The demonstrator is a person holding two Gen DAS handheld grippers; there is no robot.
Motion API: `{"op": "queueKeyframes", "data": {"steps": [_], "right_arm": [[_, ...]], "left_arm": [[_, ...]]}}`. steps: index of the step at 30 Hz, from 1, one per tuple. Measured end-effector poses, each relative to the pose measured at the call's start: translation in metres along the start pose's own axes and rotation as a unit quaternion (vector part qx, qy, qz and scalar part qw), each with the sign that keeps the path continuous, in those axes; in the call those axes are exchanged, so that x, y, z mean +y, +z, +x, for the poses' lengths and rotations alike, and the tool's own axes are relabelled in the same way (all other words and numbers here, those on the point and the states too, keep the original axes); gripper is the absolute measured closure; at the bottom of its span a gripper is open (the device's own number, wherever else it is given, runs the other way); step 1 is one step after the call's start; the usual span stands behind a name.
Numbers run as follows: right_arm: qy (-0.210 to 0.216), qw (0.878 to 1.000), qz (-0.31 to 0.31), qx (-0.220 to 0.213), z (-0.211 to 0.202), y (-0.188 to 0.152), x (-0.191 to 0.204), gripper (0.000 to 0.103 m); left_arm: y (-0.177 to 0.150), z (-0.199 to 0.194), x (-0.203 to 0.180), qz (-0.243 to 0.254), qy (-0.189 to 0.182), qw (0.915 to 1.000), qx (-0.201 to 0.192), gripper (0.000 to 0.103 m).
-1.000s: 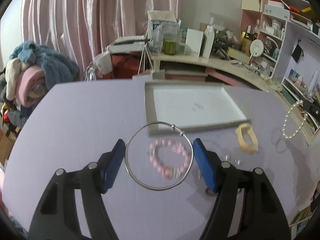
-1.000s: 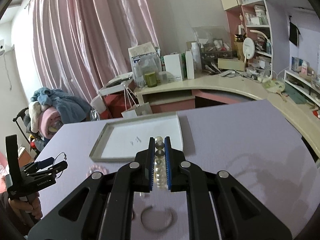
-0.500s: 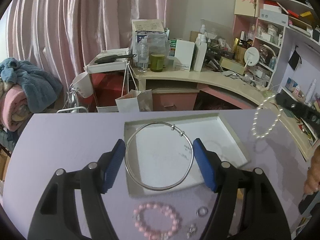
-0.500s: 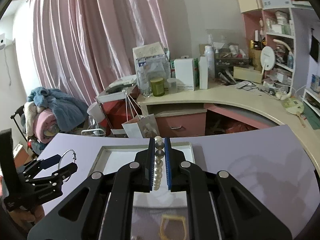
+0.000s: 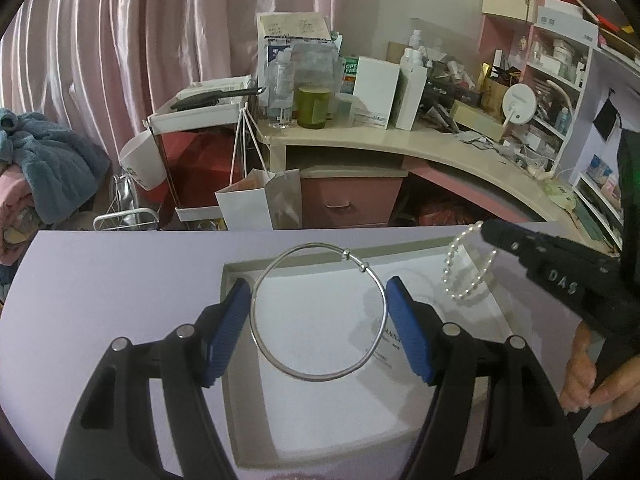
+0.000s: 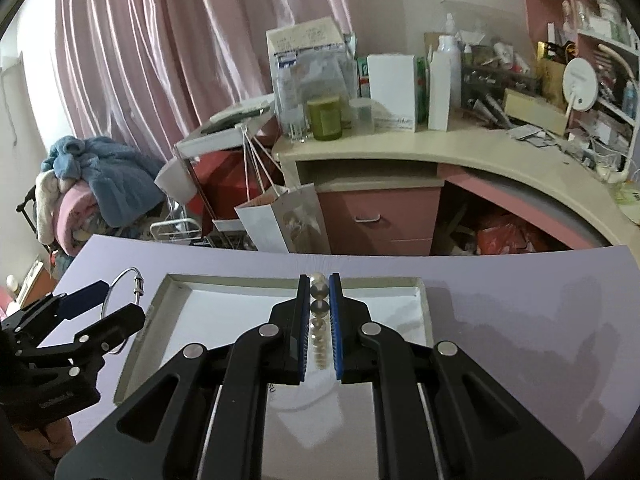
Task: Organize jewelry
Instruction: 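Carry the pearl bracelet into the tray and open the right tool while the left carries the bangle, then lower the silver bangle into the tray and open the left tool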
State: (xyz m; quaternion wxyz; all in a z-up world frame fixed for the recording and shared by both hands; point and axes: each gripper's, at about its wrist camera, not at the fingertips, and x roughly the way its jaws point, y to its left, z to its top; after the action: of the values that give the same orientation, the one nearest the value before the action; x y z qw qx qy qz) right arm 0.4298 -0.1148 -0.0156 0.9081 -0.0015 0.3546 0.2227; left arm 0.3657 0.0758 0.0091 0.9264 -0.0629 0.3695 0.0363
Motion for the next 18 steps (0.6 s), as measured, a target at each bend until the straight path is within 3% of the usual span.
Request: {"op": "queueKeyframes", "data": {"steps": [5,7,8,9,18], "right_arm": [[0.004,1.000,-0.001,0.017,0.017,-0.002,-0.001,0.091],[0.001,1.000,0.002,0.020,0.018,-0.003,-0.003,0.067],[-0.001,1.000,0.006,0.016,0.015,-0.005,-0.004,0.045],[-0.001,1.000,0.007,0.010,0.012,-0.006,-0.005,0.040],[-0.026,0.999,0.029,-0.007,-0.013,-0.010,-0.030,0.039]], "left_arm": [[-0.001,0.011,0.000,-0.001,0.002,1.0000,0.007,0.034],[-0.001,0.014,-0.001,0.000,0.002,1.0000,0.009,0.034],[-0.001,0.015,-0.002,0.001,0.003,0.9999,0.010,0.034],[-0.002,0.016,-0.002,0.000,0.002,0.9999,0.011,0.034],[-0.003,0.026,-0.002,-0.002,-0.003,0.9998,0.020,0.034]]}}
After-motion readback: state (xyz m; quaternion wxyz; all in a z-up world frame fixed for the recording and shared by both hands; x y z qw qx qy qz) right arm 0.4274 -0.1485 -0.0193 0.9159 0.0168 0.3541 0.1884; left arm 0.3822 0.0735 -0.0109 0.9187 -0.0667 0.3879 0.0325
